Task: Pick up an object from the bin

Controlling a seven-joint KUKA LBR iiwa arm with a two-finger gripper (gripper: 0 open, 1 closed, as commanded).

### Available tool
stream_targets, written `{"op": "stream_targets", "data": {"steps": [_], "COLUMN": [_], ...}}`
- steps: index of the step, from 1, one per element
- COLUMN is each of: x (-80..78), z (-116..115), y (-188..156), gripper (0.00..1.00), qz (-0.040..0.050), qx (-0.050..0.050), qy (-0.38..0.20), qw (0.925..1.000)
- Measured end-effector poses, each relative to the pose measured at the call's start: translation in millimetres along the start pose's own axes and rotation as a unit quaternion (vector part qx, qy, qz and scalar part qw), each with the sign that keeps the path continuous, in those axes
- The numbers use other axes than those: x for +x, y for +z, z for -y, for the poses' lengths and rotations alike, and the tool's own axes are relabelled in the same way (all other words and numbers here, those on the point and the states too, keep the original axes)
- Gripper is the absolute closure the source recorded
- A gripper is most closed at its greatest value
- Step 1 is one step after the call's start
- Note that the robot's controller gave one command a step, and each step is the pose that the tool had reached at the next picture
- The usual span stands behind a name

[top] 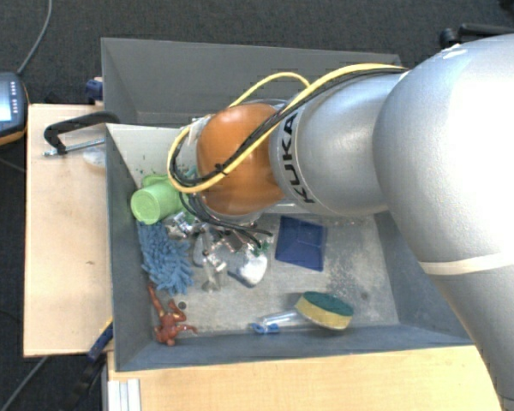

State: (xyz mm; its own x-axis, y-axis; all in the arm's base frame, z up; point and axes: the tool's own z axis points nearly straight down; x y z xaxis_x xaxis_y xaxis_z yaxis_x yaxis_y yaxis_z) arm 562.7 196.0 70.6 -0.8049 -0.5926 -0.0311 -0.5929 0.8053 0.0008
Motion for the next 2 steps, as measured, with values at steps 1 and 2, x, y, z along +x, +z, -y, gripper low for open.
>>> {"op": "stream_targets", "data": {"steps": [1, 2], "x": [88.6, 85.6], "z": [48.8, 46.0], "y": [-2.6, -3.0], "gripper": [0.0, 1.0], "qz": [-0.0004, 0.0017], "qx": [0.001, 0.0], "qy": [-0.074, -0.076], "qw": [0.9973, 0.9971]}}
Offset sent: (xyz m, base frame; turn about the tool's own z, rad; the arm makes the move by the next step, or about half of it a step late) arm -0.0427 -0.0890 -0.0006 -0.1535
